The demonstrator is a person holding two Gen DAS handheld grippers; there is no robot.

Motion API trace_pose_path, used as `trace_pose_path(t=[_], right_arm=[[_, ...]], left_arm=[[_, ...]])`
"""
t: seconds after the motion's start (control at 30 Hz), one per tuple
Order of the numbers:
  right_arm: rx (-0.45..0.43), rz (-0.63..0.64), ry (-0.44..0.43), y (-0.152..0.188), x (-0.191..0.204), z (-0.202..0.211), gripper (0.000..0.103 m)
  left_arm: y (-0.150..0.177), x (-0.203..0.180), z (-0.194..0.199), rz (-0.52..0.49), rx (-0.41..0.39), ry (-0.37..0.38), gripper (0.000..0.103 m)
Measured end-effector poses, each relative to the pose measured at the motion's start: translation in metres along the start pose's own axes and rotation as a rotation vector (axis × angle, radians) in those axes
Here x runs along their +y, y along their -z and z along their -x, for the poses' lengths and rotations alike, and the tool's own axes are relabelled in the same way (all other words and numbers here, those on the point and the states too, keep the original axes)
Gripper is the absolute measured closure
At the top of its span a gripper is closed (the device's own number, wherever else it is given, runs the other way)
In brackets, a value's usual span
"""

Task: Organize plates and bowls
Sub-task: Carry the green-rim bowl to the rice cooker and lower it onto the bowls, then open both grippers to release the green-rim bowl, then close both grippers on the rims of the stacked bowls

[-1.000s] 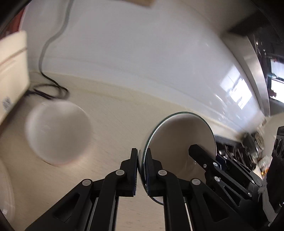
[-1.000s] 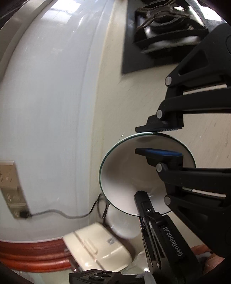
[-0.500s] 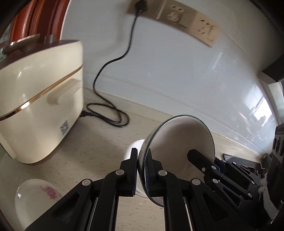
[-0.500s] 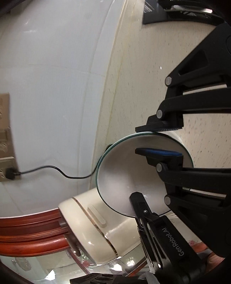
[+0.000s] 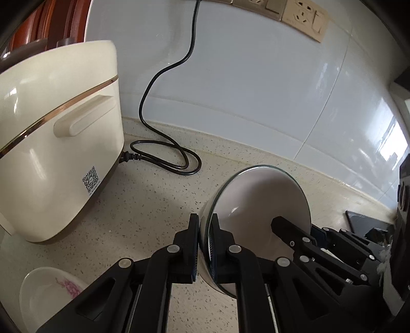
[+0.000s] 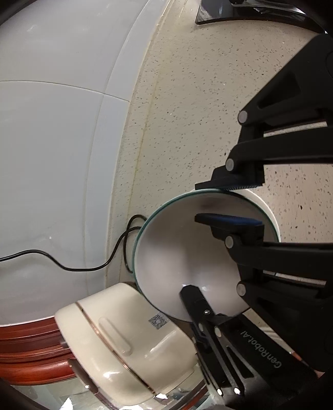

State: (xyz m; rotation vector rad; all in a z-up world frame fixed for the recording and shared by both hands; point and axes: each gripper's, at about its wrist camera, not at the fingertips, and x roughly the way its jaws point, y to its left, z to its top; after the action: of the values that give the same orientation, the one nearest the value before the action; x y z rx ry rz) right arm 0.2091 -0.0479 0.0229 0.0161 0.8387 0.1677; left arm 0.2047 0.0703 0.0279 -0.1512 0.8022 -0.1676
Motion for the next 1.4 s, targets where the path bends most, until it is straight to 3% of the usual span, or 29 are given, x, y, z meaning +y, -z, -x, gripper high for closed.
trace_pose_path(t=[0.2,0.5,0.53,0.57,0.6,0.63,0.7,0.9,1.0,1.1,1.13,1.17,1.2,1.4], right_arm=[[-0.02,0.039,0.04,0.001,0.009,-0.005,0.083],[-0.054,0.063,0.09,-0.002,0.004,0.002,0.077],[-0.054,0.056,0.092,-0.003,0.0,0.003,0.062],[-0.055,0.049,0.093,-0.003,-0.003,0.004,0.038],[-0.052,0.037,0.088,-0.005,-0.008,0.004,0.027],[-0.036,0.023,0.076,-0.008,-0.013,0.001,0.024],[0.04,0.004,0.023,-0.012,-0.027,-0.005,0.024],[0.264,-0.057,-0.145,-0.015,-0.046,-0.052,0.024],[0.357,-0.134,-0.299,-0.015,-0.053,-0.07,0.024],[0.439,-0.185,-0.426,-0.011,-0.057,-0.085,0.025],[0.449,-0.211,-0.456,-0.009,-0.06,-0.088,0.032],[0.446,-0.222,-0.505,-0.008,-0.061,-0.088,0.047],[0.446,-0.232,-0.549,-0.006,-0.06,-0.086,0.048],[0.437,-0.241,-0.515,0.001,-0.052,-0.079,0.047]], left_arm=[[0.001,-0.007,0.001,-0.05,-0.028,-0.055,0.095],[0.0,-0.01,0.005,-0.075,-0.028,-0.064,0.092],[-0.001,-0.008,0.006,-0.063,-0.021,-0.055,0.09],[-0.002,-0.003,0.006,-0.043,-0.01,-0.041,0.079],[-0.003,0.005,0.004,0.0,0.017,-0.003,0.062],[-0.005,0.012,0.001,0.033,0.04,0.019,0.057],[-0.008,0.026,-0.008,0.104,0.114,0.094,0.054],[-0.008,0.037,-0.047,0.188,0.339,0.204,0.055],[-0.009,0.039,-0.063,0.224,0.418,0.267,0.053],[-0.011,0.044,-0.072,0.284,0.457,0.312,0.055],[-0.011,0.045,-0.075,0.296,0.466,0.331,0.055],[-0.011,0.047,-0.076,0.3,0.468,0.34,0.056],[-0.011,0.046,-0.075,0.298,0.462,0.342,0.056],[-0.006,0.043,-0.066,0.283,0.462,0.314,0.058]])
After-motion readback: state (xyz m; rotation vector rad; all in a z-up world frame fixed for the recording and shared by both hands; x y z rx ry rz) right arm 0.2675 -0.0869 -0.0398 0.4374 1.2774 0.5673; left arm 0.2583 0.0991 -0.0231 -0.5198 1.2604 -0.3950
